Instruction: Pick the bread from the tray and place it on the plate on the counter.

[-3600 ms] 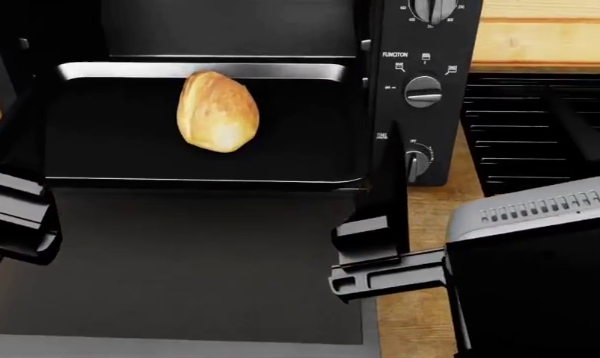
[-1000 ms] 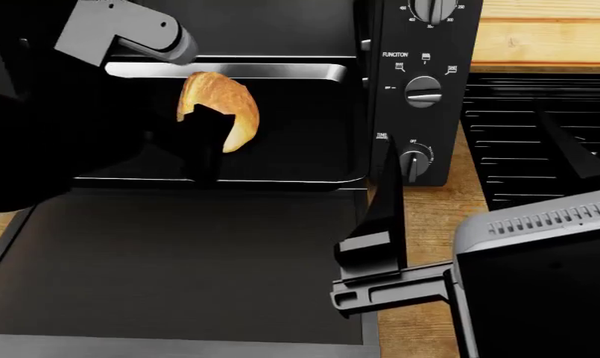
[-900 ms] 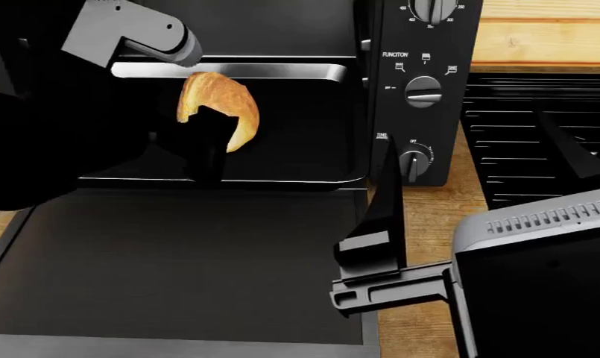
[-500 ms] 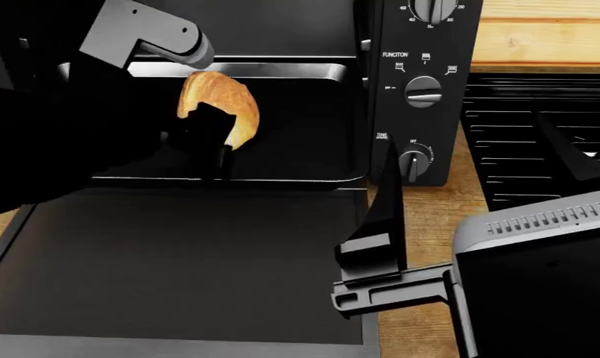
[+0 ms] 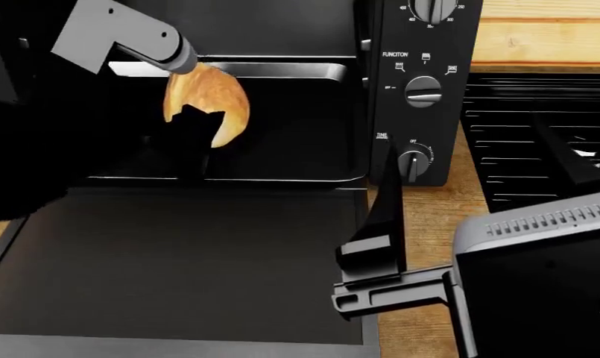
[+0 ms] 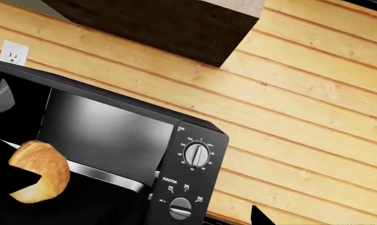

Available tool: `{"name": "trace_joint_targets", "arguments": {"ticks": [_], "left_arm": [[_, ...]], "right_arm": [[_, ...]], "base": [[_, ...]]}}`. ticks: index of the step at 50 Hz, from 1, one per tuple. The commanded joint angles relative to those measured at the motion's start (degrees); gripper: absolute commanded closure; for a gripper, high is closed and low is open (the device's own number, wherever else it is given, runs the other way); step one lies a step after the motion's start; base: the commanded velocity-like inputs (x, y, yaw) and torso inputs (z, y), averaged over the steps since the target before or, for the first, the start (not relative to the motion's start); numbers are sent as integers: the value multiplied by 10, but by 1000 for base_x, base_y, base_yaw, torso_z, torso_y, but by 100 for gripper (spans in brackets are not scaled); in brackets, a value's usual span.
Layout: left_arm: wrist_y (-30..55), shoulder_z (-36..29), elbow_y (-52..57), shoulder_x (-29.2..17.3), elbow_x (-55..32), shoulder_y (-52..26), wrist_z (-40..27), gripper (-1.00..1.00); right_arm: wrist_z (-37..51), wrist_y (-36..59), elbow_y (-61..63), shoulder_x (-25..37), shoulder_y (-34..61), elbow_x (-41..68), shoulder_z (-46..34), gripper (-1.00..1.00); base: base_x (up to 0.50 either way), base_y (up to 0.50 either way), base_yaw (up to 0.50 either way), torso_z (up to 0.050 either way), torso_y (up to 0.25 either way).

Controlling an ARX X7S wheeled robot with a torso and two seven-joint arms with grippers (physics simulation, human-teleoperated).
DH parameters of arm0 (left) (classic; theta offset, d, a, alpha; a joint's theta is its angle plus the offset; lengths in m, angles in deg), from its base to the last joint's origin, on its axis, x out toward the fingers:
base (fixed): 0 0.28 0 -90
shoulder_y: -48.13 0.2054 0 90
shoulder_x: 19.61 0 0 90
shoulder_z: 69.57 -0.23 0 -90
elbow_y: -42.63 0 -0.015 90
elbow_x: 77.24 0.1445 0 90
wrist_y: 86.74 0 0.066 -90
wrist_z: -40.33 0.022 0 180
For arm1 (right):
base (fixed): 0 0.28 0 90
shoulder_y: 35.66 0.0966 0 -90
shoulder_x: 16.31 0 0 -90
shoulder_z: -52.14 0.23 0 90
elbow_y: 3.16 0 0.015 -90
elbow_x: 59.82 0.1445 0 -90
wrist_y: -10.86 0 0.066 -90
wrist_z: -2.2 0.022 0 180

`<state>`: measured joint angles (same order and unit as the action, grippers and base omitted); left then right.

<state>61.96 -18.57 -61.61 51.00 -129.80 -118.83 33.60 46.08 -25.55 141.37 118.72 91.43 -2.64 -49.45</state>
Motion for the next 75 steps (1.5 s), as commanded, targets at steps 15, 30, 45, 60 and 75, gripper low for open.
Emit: {"name": "trace_joint_targets", "arguments": {"ticks": [15, 30, 45, 60, 75], "left_arm": [[184, 205, 353, -122, -302, 39, -293, 100], [155, 266, 455, -228, -541, 82, -508, 100], [101, 324, 500, -328, -624, 113, -577, 100], [94, 356, 486, -401, -630, 140, -600, 100], [100, 378, 445, -421, -576, 170, -578, 100]], "right_arm": [[-9, -21, -4, -6, -13, -19, 10, -100], [-7, -34, 1, 3, -28, -18, 17, -100], [-8, -41, 0, 5, -32, -23, 11, -100], [-8, -55, 2, 11, -50, -28, 11, -100], [-10, -61, -2, 11, -52, -33, 5, -100]], "base": [[0, 0, 0, 0, 0], [0, 0, 0, 0, 0], [0, 0, 0, 0, 1], [0, 0, 0, 0, 0], [0, 0, 0, 0, 0]]}}
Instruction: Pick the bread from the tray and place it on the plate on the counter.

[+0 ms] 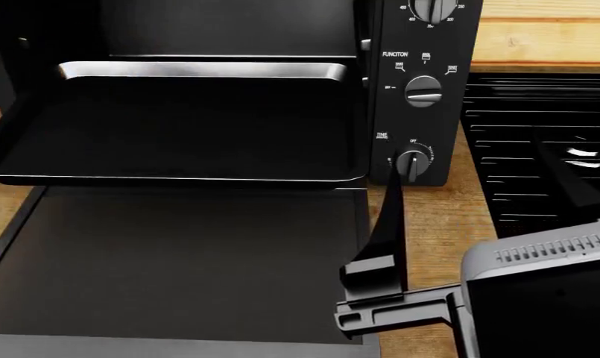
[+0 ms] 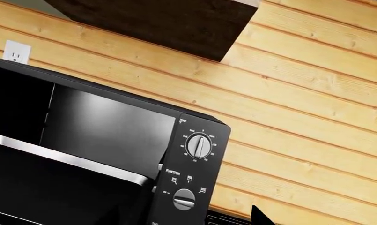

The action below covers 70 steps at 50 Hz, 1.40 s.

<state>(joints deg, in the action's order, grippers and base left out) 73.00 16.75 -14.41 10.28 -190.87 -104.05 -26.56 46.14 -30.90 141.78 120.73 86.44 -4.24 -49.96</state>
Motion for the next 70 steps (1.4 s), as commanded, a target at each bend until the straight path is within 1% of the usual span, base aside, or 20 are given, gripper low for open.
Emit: {"name": "trace_joint_targets", "arguments": {"ticks": [1, 7, 15, 23, 30, 33, 39, 42, 44, 51, 65, 66, 67, 70], "left_arm": [[-12, 29, -33, -13, 42, 26, 29, 100], [-12, 29, -51, -17, 52, 29, 34, 100], [1, 1, -86, -22, 46, -18, 27, 100], [-2, 15, -113, -40, 60, -7, 41, 100], [1, 7, -137, -42, 71, -18, 45, 100], [8, -11, -148, -39, 64, -43, 33, 100], [19, -27, -170, -37, 79, -67, 43, 100], [28, -39, -188, -33, 94, -83, 53, 100], [32, -41, -205, -34, 116, -85, 73, 100], [41, -56, -232, -30, 134, -107, 86, 100], [87, -110, -298, 0, 155, -209, 85, 100], [89, -116, -307, -1, 180, -215, 110, 100], [91, -121, -313, 3, 191, -223, 120, 100], [101, -139, -335, 16, 212, -250, 127, 100]], "right_arm": [[-10, -7, -6, -8, -2, -17, 9, -100], [-5, -3, -2, -7, 3, -9, 10, -100], [-3, -4, -2, -6, 5, -7, 7, -100], [-2, -7, 0, -5, 4, -8, 4, -100], [1, -5, 0, -5, 8, -5, 1, -100], [1, -5, -1, -5, 9, -6, -1, -100], [2, -7, -1, -5, 9, -6, -4, -100], [2, -7, -1, -5, 10, -6, -5, -100], [2, -7, -1, -4, 9, -6, -5, -100], [0, -11, -4, -4, 6, -10, -9, -100], [0, -17, -4, -2, 1, -15, -15, -100], [-1, -18, -4, -2, 1, -16, -16, -100], [-1, -20, -4, -2, -1, -16, -16, -100], [-1, -20, -4, -2, -1, -15, -17, -100]], "base": [[0, 0, 0, 0, 0], [0, 0, 0, 0, 0], [0, 0, 0, 0, 0], [0, 0, 0, 0, 0], [0, 0, 0, 0, 0], [0, 0, 0, 0, 0], [0, 0, 0, 0, 2], [0, 0, 0, 0, 0], [0, 0, 0, 0, 0], [0, 0, 0, 0, 0], [0, 0, 0, 0, 0], [0, 0, 0, 0, 0], [0, 0, 0, 0, 0], [0, 0, 0, 0, 0]]}}
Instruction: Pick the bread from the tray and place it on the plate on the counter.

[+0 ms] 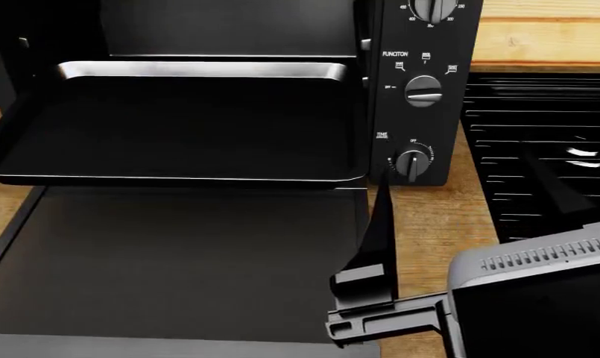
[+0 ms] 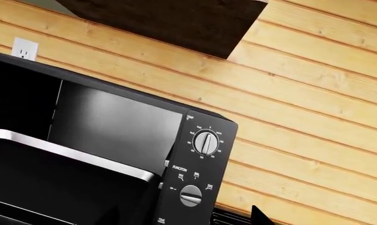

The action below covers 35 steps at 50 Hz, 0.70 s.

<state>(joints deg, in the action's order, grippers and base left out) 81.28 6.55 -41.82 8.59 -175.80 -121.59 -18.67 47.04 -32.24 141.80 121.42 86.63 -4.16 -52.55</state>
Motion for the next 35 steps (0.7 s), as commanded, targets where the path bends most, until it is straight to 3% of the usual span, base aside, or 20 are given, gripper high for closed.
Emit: {"name": "trace_joint_targets", "arguments": {"ticks": [1, 7, 10, 15, 26, 35], "left_arm": [[19, -39, -64, 36, 61, -78, 46, 100], [15, -55, -89, 50, 94, -104, 70, 100], [-22, -81, -111, 47, 168, -99, 145, 100], [-50, -104, -125, 44, 218, -94, 188, 100], [-64, -80, -105, 19, 196, -68, 173, 100], [-56, -63, -89, -4, 171, -64, 145, 100]], "right_arm": [[-10, -7, -5, -8, -3, -17, 9, -100], [-13, -13, -7, -7, -9, -21, 7, -100], [-15, -15, -9, -7, -10, -24, 5, -100], [-14, -18, -10, -7, -14, -27, 4, -100], [-8, -14, -7, -5, -9, -19, 3, -100], [-8, -10, -9, -5, -2, -17, -2, -100]], "base": [[0, 0, 0, 0, 10], [0, 0, 0, 0, 0], [0, 0, 0, 0, 0], [0, 0, 0, 0, 0], [0, 0, 0, 0, 0], [0, 0, 0, 20, -214]]}}
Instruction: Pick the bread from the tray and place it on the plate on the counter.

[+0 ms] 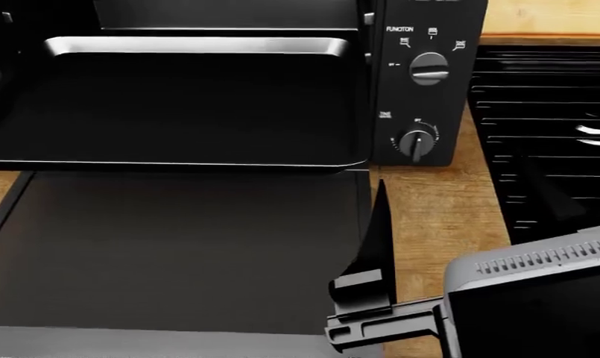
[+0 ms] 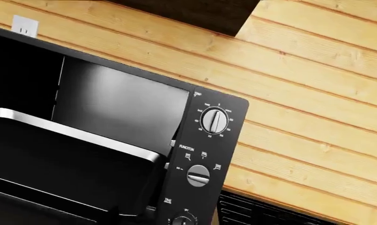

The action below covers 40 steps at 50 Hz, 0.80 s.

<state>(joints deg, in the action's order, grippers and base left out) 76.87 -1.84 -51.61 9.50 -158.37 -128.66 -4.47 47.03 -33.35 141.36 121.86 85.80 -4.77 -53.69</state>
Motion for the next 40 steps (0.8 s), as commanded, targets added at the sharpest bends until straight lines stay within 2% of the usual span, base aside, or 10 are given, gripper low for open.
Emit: {"name": "trace_joint_targets", "arguments": {"ticks": [1, 10, 25, 40], "left_arm": [[-13, 23, 12, -15, -6, 8, 3, 100], [-13, 36, 29, -28, -34, 27, -13, 100], [3, 31, 31, -26, -45, 7, -20, 100], [-25, 33, 8, -32, -41, 54, -23, 100]], "right_arm": [[-7, 0, -4, -9, 6, -10, 9, -100], [-1, 7, 0, -7, 17, 0, 9, -100], [4, 6, 2, -4, 20, 6, 8, -100], [5, 0, 1, 0, 14, 5, 5, -100]], "base": [[0, 0, 0, 23, -230], [0, 0, 0, 24, -227], [0, 0, 0, 25, -223], [0, 0, 0, 2, -9]]}}
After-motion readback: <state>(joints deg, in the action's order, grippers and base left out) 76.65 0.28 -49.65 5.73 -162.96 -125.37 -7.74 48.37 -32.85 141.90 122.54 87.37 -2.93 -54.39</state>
